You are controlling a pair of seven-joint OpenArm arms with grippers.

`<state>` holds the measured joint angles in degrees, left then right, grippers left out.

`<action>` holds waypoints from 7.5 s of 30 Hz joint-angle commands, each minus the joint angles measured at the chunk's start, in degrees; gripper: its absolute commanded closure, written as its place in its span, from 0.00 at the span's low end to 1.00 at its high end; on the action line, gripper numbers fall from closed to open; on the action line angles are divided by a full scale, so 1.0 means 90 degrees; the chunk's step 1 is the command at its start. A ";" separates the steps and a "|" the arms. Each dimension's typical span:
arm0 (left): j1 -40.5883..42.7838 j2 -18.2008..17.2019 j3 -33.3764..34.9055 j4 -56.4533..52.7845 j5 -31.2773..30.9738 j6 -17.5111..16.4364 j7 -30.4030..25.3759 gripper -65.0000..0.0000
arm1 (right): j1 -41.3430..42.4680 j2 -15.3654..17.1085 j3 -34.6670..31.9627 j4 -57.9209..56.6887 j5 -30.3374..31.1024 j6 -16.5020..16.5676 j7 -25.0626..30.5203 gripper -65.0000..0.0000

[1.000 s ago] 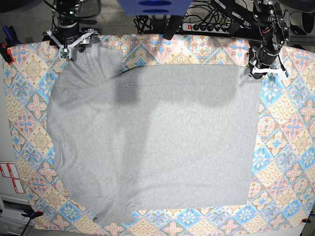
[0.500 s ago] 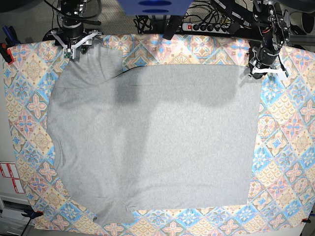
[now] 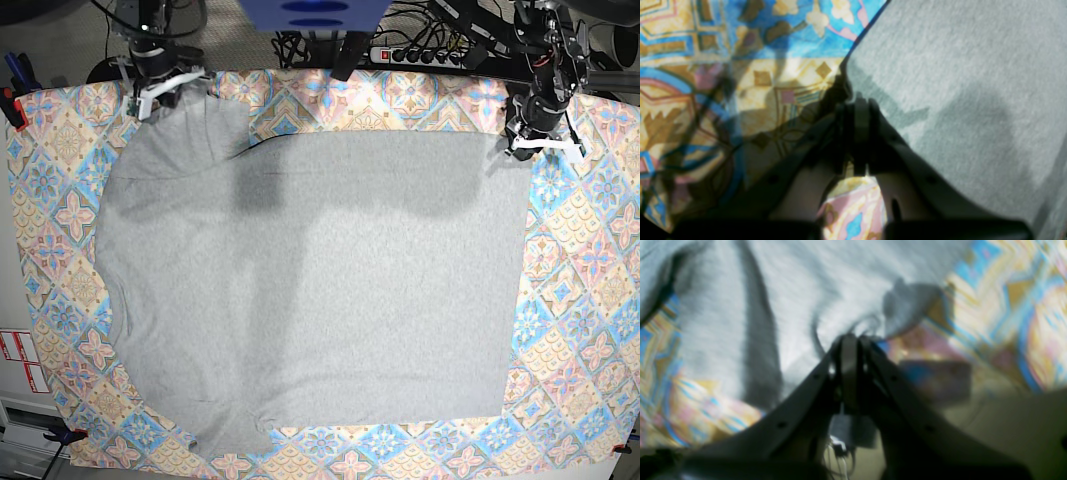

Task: Fold the T-shirt properly
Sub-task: 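Close both grippers on the hem corners of the grey shirt, then lift the hem with both grippers and pull it across the shirt, then lay the hem down past the collar and open both grippers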

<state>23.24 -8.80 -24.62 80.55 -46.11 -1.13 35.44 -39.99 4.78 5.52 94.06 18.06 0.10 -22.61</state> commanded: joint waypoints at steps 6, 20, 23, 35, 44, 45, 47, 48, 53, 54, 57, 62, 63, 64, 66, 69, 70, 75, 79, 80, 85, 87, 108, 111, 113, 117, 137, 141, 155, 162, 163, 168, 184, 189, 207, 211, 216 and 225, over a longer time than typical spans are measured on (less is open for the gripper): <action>0.0382 0.0015 0.0054 -0.0027 0.0136 0.0140 0.0580 1.00 | -0.0456 0.0041 0.0378 0.0650 -0.0029 -0.0026 0.0046 1.00; 0.1486 -0.0317 0.0045 0.1028 0.0107 0.0130 0.0551 1.00 | -0.1442 0.0041 0.0388 0.1275 -0.0029 -0.0026 0.0056 1.00; 0.1632 -0.0327 0.0045 0.1145 0.0117 0.0130 0.0551 1.00 | -0.1608 0.0041 0.0398 0.1275 -0.0029 -0.0026 0.0261 1.00; 0.1652 -0.0395 0.0035 0.1770 0.0127 0.0130 0.0541 1.00 | -0.1843 0.0041 0.0378 0.1695 -0.0029 -0.0026 0.1062 1.00; 0.1378 -0.0395 0.0025 0.2346 0.0136 0.0130 0.0531 1.00 | -0.1061 0.0129 0.0378 0.1764 -0.0029 -0.0026 0.1042 1.00; 0.1310 -0.0395 0.0025 0.2395 0.0136 0.0130 0.0531 1.00 | -0.0934 0.0187 0.0359 0.1754 -0.0029 -0.0026 0.1042 1.00; 0.1095 -0.0395 0.0015 0.2512 0.0136 0.0130 0.0531 1.00 | -0.0641 0.0295 0.0349 0.1744 -0.0029 -0.0026 0.1032 1.00; 0.1007 -0.0395 0.0015 0.2532 0.0136 0.0130 0.0531 1.00 | -0.0465 0.0314 0.0349 0.1744 -0.0029 -0.0026 0.1032 1.00; 0.0421 -0.0395 0.0015 0.2581 0.0146 0.0130 0.0531 1.00 | 0.0453 0.0334 0.0388 0.1715 -0.0029 -0.0026 0.0769 1.00; 0.0304 -0.0395 0.0015 0.2581 0.0156 0.0140 0.0541 1.00 | 0.0648 0.0334 0.0388 0.1715 -0.0039 -0.0026 0.0573 1.00; -0.0028 -0.0395 0.0015 0.2571 0.0195 0.0140 0.0570 1.00 | 0.1215 0.0334 0.0398 0.1705 -0.0039 -0.0026 0.0114 1.00; -0.0605 -0.0395 0.0015 0.2522 0.0752 0.0140 0.0570 1.00 | 0.2182 0.0334 0.0359 0.1646 -0.0039 -0.0026 -0.0423 1.00; -0.0712 -0.0395 0.0015 0.2454 0.0810 0.0140 0.0570 1.00 | 0.2348 0.0334 0.0349 0.1559 -0.0039 -0.0026 -0.0472 1.00; -0.0829 -0.0395 0.0015 0.2376 0.0850 0.0140 0.0570 1.00 | 0.2504 0.0334 0.0349 0.1461 -0.0039 -0.0026 -0.0501 1.00; -0.1093 -0.0395 0.0015 0.2122 0.0879 0.0140 0.0580 1.00 | 0.2856 0.0334 0.0349 0.1129 -0.0039 -0.0026 -0.0482 1.00; -0.1464 -0.0395 0.0015 0.1682 0.0947 0.0140 0.0570 1.00 | 0.3325 0.0334 0.0349 0.0572 -0.0039 -0.0026 -0.0462 1.00; -0.1582 -0.0395 0.0015 0.1536 0.1006 0.0140 0.0570 1.00 | 0.3481 0.0334 0.0339 0.0406 -0.0039 -0.0026 -0.0462 1.00; -0.2031 -0.0395 0.0025 0.1096 0.1211 0.0140 0.0551 1.00 | 0.4204 0.0324 0.0339 -0.0307 -0.0039 -0.0026 -0.0462 1.00; -0.2236 -0.0395 0.0025 0.0901 0.1211 0.0140 0.0551 1.00 | 0.4682 0.0324 0.0095 -0.0844 -0.0039 -0.0026 -0.0452 1.00; -0.2295 -0.0395 0.0025 0.0803 0.1211 0.0140 0.0551 1.00 | 0.4780 0.0324 -0.0012 -0.0981 -0.0039 -0.0026 -0.0452 1.00; -0.2441 -0.0395 0.0025 0.0373 0.1211 0.0140 0.0541 1.00 | 0.5181 0.0324 -0.0550 -0.1557 -0.0049 -0.0026 -0.0452 0.99; -0.2431 -0.0395 0.0025 0.0373 0.1201 0.0140 0.0541 1.00 | 0.5229 0.0324 -0.0755 -0.1626 -0.0049 -0.0026 -0.0452 0.96; -0.0908 -0.0395 0.0025 0.1975 0.0234 0.0179 0.0902 0.51 | 0.3549 0.0412 0.0378 -0.0297 -0.0049 -0.0026 -0.0511 0.61; -0.0673 -0.0395 0.0015 0.1975 0.0068 0.0179 0.0902 0.51 | 0.3276 0.0412 0.0574 -0.0297 -0.0049 -0.0026 -0.0511 0.61; -0.0507 -0.0375 0.0015 0.1965 0.0049 0.0179 0.0863 0.51 | 0.3149 0.0412 0.0642 -0.0297 -0.0049 -0.0026 -0.0511 0.61; -0.0478 -0.0366 0.0015 0.1496 -0.0069 0.0179 0.0853 0.51 | 0.3012 0.0412 0.0642 -0.0297 -0.0049 -0.0026 -0.0511 0.61; -0.1748 -0.0356 -0.0336 -0.0760 -0.0498 0.0179 0.0902 0.51 | 0.2983 0.0392 0.0622 -0.0288 -0.0049 -0.0026 -0.0511 0.61; -0.1962 -0.0356 -0.0327 -0.1073 -0.0498 0.0179 0.0902 0.53 | 0.2973 0.0383 0.0662 -0.0288 -0.0039 -0.0026 -0.0511 0.61; -0.1806 -0.0385 -0.0385 -0.1073 -0.0899 0.0149 0.1439 1.00 | 0.2895 0.0383 0.0720 -0.0444 0.0000 -0.0026 -0.0521 0.52; -0.1689 -0.0395 -0.0385 -0.1073 -0.1094 0.0149 0.1449 1.00 | 0.2983 0.0226 0.1668 -0.0688 0.0655 -0.0026 -0.1185 0.25; -0.1669 -0.0395 -0.0385 -0.1073 -0.1094 0.0149 0.1449 1.00 | 0.3119 0.0226 0.1775 -0.0805 0.0821 -0.0026 -0.1234 0.25; -0.1650 -0.0395 -0.0385 -0.1073 -0.1094 0.0149 0.1449 1.00 | 0.3618 0.0256 0.1873 -0.1479 0.1534 -0.0026 -0.1234 0.25; -0.1650 -0.0395 -0.0385 -0.1073 -0.1094 0.0149 0.1459 1.00 | 0.4721 0.0285 0.1902 -0.3101 0.1837 -0.0026 -0.1224 0.45; -0.1503 -0.0532 -0.0385 -0.1014 -0.1104 0.0149 0.1469 1.00 | 0.4731 0.0285 0.1922 -0.3091 0.1837 -0.0026 -0.1195 0.81; 0.0255 -0.0825 -0.0375 0.0275 -0.1104 0.0140 0.1469 1.00 | 0.1996 0.0373 0.2830 -0.1362 0.1846 -0.0026 -0.1195 1.00; 0.0616 -0.0825 -0.0385 0.0275 -0.1104 0.0140 0.1449 1.00 | 0.1605 0.0187 0.2840 -0.1206 0.1846 -0.0026 -0.1185 1.00; 0.0841 -0.0825 -0.0385 0.0275 -0.1104 0.0140 0.1449 1.00 | 0.1361 0.0090 0.2810 -0.1079 0.1846 -0.0026 -0.1175 1.00; 0.0909 -0.0942 -0.0375 0.0275 -0.1104 0.0140 0.1469 1.00 | 0.1342 0.0021 0.2840 -0.1108 0.1846 -0.0026 -0.1195 1.00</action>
<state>30.52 -16.21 -27.49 83.00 -59.00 -1.96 49.52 -27.49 4.38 30.50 83.85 35.57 0.82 -33.06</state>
